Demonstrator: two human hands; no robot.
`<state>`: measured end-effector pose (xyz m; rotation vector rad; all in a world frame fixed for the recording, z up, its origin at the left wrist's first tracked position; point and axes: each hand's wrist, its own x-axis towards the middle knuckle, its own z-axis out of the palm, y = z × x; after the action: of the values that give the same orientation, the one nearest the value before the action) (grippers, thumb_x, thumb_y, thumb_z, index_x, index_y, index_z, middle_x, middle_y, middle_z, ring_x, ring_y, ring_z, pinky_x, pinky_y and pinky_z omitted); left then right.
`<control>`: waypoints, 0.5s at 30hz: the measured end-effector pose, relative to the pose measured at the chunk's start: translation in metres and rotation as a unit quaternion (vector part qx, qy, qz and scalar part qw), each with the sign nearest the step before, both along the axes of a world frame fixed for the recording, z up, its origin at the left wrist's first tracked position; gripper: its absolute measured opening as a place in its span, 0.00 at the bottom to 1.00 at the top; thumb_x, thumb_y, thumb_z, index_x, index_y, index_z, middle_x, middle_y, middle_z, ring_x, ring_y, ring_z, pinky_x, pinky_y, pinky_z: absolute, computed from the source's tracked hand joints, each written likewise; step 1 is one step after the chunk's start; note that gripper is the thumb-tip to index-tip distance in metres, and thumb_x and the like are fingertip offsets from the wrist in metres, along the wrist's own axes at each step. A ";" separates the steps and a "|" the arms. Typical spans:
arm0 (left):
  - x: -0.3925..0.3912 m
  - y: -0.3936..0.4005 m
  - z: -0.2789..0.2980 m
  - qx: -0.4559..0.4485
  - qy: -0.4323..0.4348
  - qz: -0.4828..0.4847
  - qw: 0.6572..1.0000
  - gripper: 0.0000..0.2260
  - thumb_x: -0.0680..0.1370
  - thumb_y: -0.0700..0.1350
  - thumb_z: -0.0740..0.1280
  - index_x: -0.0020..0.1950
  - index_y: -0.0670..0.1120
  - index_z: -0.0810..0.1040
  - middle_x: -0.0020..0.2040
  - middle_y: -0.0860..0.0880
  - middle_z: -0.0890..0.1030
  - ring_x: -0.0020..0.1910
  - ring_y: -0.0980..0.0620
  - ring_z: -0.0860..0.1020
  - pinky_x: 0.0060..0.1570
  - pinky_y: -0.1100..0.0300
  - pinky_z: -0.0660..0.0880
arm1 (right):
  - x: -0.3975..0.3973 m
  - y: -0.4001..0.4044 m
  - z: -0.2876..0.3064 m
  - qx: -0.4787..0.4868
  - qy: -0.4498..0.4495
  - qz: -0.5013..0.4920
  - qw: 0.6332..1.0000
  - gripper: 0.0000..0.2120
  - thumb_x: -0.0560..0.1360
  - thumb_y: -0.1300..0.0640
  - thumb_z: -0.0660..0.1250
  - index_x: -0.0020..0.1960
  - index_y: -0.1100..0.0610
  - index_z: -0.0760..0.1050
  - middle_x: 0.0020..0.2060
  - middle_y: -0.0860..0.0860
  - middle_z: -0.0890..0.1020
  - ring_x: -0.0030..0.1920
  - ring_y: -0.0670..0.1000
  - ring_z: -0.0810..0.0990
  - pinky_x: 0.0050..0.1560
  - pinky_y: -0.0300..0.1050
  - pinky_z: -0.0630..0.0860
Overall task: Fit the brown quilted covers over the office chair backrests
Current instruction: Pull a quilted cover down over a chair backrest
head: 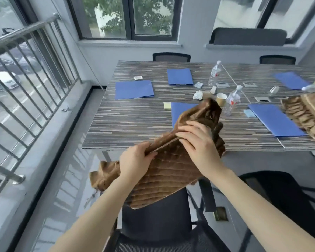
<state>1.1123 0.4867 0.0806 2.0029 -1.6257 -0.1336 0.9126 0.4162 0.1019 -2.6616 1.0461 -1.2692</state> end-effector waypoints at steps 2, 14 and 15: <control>0.011 0.002 -0.009 0.020 0.071 0.013 0.997 0.07 0.76 0.55 0.68 0.49 0.56 0.82 0.37 0.56 0.82 0.42 0.48 0.81 0.39 0.56 0.75 | -0.005 0.007 -0.010 0.058 -0.035 -0.040 0.997 0.07 0.74 0.60 0.71 0.51 0.58 0.82 0.51 0.50 0.82 0.59 0.51 0.75 0.66 0.42 0.68; 0.097 0.022 0.008 0.019 0.476 -0.002 0.879 0.05 0.71 0.44 0.76 0.37 0.47 0.83 0.35 0.47 0.82 0.34 0.50 0.79 0.39 0.57 0.76 | -0.066 0.006 -0.119 0.713 -0.252 -0.289 0.587 0.28 0.77 0.61 0.67 0.73 0.60 0.61 0.70 0.59 0.69 0.67 0.63 0.70 0.63 0.63 0.72; 0.104 0.025 0.009 0.015 0.493 0.003 0.870 0.04 0.70 0.45 0.76 0.40 0.47 0.83 0.39 0.43 0.84 0.37 0.46 0.81 0.44 0.51 0.77 | -0.069 0.002 -0.118 0.729 -0.297 -0.278 0.551 0.31 0.76 0.60 0.69 0.74 0.58 0.58 0.72 0.58 0.65 0.69 0.64 0.67 0.62 0.66 0.71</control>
<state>1.2166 0.5112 0.0891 1.5062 -0.9253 -1.0022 0.8438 0.4184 -0.0164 -0.5774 1.6497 -0.5416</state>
